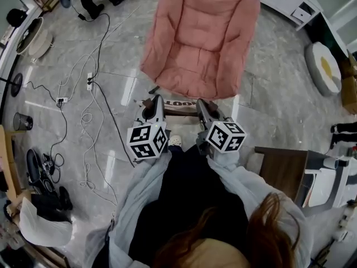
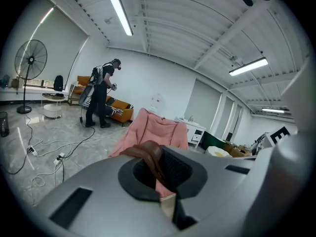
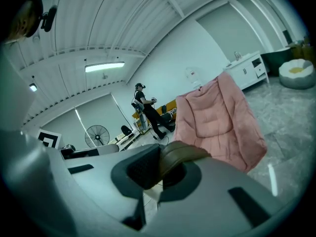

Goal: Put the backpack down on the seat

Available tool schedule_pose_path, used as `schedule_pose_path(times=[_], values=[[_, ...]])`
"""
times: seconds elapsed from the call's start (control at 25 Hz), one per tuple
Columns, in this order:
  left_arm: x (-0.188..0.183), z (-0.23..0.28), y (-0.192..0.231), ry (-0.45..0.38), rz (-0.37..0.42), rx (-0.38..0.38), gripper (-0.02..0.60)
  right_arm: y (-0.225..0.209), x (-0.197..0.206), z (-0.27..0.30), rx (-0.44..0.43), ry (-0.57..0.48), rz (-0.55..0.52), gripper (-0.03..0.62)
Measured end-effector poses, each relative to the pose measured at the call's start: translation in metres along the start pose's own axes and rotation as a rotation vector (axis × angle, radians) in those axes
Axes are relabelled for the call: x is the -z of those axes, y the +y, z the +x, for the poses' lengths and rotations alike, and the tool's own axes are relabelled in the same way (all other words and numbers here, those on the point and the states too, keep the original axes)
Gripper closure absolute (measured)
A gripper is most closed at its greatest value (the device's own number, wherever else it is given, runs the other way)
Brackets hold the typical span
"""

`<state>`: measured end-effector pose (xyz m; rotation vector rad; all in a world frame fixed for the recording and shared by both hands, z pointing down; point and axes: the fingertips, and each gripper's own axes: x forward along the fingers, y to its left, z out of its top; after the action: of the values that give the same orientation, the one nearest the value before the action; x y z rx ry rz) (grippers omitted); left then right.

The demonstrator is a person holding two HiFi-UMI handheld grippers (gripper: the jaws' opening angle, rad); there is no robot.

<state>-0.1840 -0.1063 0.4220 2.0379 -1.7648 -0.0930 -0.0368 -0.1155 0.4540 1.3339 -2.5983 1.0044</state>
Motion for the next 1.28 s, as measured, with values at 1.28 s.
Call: schedule_pose_path(times=[1.28], values=[[-0.074, 0.196, -0.029, -0.037, 0.031, -0.001, 0.568, -0.104, -0.159, 0.136, -0.079, 0.005, 0.000, 0.586]])
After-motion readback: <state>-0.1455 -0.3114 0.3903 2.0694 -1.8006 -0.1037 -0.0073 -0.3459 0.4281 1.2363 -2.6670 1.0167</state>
